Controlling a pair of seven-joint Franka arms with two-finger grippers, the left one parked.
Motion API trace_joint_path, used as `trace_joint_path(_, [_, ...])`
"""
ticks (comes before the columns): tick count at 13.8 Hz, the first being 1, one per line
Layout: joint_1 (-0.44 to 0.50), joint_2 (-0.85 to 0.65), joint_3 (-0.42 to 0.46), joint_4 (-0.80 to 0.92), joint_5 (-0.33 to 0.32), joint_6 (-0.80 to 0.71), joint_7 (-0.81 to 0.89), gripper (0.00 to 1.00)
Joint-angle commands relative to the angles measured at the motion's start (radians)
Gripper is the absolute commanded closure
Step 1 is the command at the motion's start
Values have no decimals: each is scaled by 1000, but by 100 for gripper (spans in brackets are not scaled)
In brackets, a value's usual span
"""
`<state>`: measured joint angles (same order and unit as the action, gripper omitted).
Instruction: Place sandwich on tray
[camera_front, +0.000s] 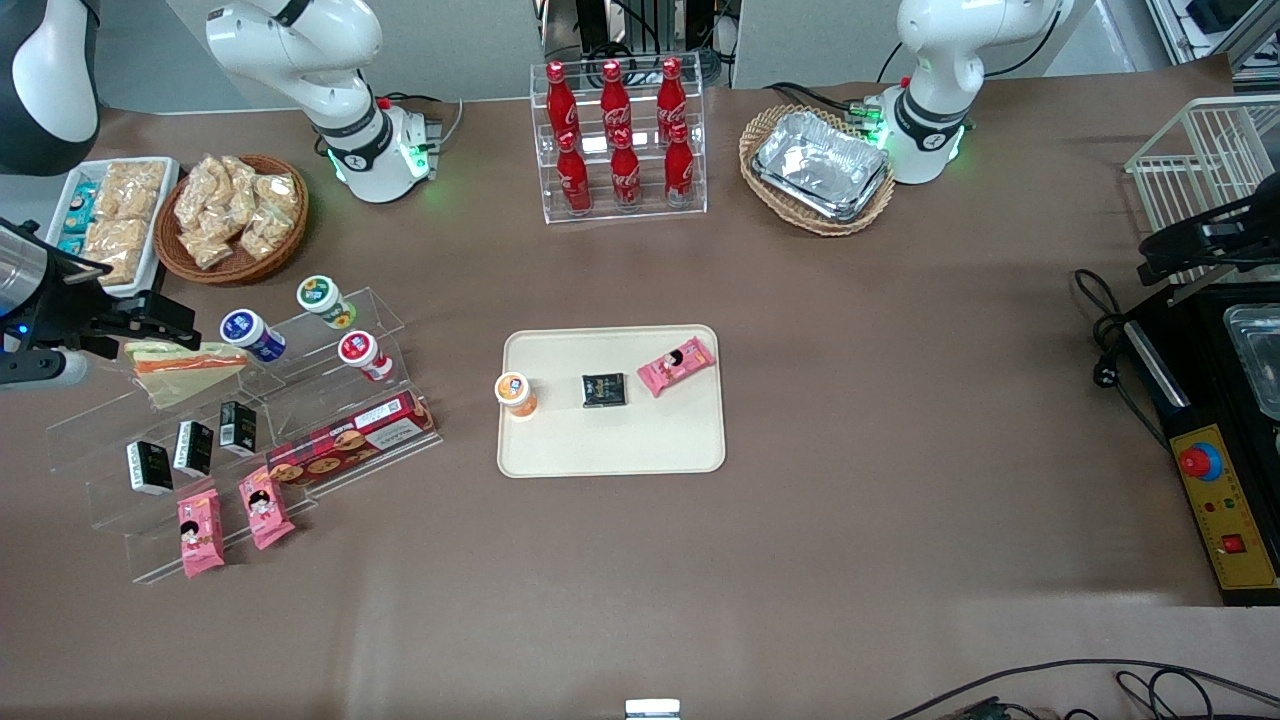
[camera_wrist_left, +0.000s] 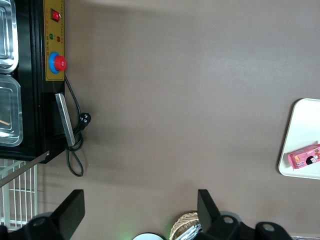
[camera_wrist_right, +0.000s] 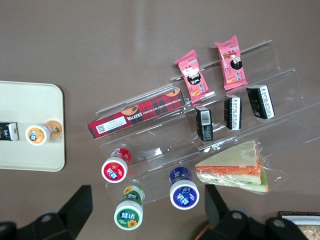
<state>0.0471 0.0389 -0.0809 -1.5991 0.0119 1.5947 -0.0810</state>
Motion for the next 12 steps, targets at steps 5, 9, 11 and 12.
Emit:
trace_joint_path(5, [-18,4,-8,33,-18,-12,-119,0])
trace_joint_path(9, [-21,-2,-89,34,-9,-12,-336,0])
trace_joint_path(11, [-21,-2,-125,33,-10,-12,-503,0])
trace_joint_path(12, [-21,-2,-135,34,-10,-12,-576,0])
